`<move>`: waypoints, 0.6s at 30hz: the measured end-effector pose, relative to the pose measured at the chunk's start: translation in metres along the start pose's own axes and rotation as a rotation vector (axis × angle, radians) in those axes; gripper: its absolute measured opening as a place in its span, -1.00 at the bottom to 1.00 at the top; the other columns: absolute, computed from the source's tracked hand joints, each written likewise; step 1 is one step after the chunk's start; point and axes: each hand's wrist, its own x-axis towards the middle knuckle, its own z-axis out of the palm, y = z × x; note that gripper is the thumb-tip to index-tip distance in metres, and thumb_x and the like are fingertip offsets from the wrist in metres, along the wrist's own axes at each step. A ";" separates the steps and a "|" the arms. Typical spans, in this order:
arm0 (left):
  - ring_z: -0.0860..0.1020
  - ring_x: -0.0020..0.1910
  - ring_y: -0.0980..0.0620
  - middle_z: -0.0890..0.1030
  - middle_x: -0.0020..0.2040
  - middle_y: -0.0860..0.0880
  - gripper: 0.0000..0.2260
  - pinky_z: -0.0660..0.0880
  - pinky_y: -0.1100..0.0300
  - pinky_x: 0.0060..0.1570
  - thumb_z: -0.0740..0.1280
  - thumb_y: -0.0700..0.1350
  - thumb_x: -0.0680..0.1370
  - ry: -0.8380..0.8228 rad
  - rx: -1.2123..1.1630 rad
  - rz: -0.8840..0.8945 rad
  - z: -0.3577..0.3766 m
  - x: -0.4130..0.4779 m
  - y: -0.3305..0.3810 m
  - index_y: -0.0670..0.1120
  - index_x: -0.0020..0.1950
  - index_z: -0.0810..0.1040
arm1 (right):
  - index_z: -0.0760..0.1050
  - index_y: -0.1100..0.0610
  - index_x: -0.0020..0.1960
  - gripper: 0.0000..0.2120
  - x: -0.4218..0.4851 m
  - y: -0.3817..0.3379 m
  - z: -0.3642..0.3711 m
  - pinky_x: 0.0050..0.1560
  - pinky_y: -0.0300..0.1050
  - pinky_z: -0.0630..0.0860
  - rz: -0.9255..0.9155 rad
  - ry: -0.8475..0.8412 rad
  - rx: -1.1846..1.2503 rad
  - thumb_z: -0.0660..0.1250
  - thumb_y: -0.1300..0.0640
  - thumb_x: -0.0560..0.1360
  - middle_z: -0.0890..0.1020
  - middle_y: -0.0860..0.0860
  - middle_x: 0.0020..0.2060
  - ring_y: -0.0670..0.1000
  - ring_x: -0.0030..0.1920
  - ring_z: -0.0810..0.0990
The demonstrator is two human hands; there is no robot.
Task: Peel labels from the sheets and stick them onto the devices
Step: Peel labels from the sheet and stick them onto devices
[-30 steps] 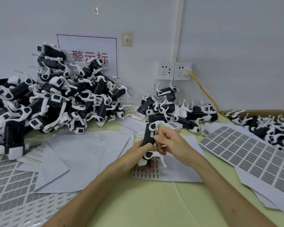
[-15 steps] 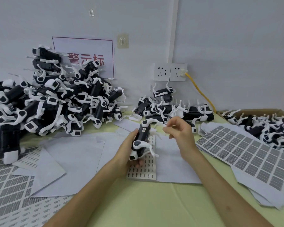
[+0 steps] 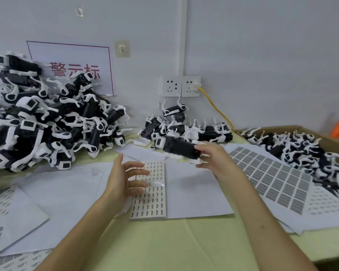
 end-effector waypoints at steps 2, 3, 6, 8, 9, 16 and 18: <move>0.54 -0.52 -0.06 0.71 -0.18 -0.18 -0.41 0.44 0.24 -0.61 -0.01 0.23 0.73 0.000 0.004 0.000 0.001 0.001 -0.001 -0.20 0.05 0.59 | 0.55 0.23 0.14 -0.84 0.003 -0.006 -0.013 -0.19 -0.08 0.69 -0.018 0.100 0.503 0.38 0.16 0.61 0.61 0.15 -0.02 0.10 -0.10 0.70; 0.55 -0.52 -0.06 0.70 -0.17 -0.18 -0.42 0.44 0.25 -0.60 -0.01 0.23 0.74 -0.005 0.008 0.002 0.002 0.001 -0.001 -0.20 0.04 0.59 | 0.50 0.22 0.23 -0.72 0.003 -0.008 -0.021 -0.07 -0.06 0.70 -0.052 0.096 0.680 0.41 0.09 0.60 0.61 0.17 0.08 0.12 0.01 0.72; 0.55 -0.51 -0.07 0.70 -0.17 -0.18 -0.43 0.46 0.23 -0.58 -0.01 0.21 0.74 -0.034 0.038 0.002 0.006 0.001 -0.005 -0.19 0.00 0.60 | 0.37 0.13 0.33 -0.51 0.005 -0.013 -0.036 0.25 0.08 0.61 -0.089 0.055 0.741 0.44 -0.07 0.53 0.47 0.20 0.33 0.17 0.30 0.60; 0.56 -0.48 -0.08 0.70 -0.18 -0.16 -0.44 0.46 0.21 -0.56 0.01 0.20 0.75 -0.051 0.076 -0.003 0.008 0.001 -0.007 -0.18 0.00 0.61 | 0.35 0.18 0.43 -0.53 0.007 -0.009 -0.031 0.20 0.02 0.60 -0.041 0.069 0.625 0.37 0.02 0.61 0.43 0.18 0.39 0.15 0.28 0.60; 0.56 -0.47 -0.08 0.70 -0.17 -0.16 -0.45 0.46 0.20 -0.55 0.02 0.19 0.75 -0.059 0.099 -0.002 0.007 0.001 -0.008 -0.18 0.00 0.62 | 0.36 0.23 0.43 -0.58 0.006 -0.005 -0.024 0.12 -0.04 0.60 -0.008 0.094 0.565 0.35 0.10 0.64 0.46 0.19 0.39 0.13 0.20 0.63; 0.59 -0.41 -0.06 0.73 -0.17 -0.13 -0.68 0.48 0.17 -0.43 0.20 -0.01 0.70 -0.063 0.302 0.055 0.010 -0.003 -0.011 -0.17 -0.02 0.64 | 0.63 0.13 0.17 -0.78 -0.006 0.009 0.011 -0.12 -0.16 0.55 -0.030 0.113 -0.054 0.34 0.27 0.56 0.73 0.12 -0.04 -0.02 -0.19 0.71; 0.59 -0.41 -0.05 0.72 -0.17 -0.12 -0.73 0.48 0.17 -0.44 0.21 -0.07 0.68 -0.076 0.350 0.089 0.011 -0.006 -0.011 -0.18 -0.03 0.64 | 0.67 0.08 0.05 -0.83 -0.009 0.013 0.019 -0.19 -0.19 0.52 -0.110 0.086 -0.285 0.33 0.24 0.57 0.74 0.12 -0.08 -0.06 -0.26 0.68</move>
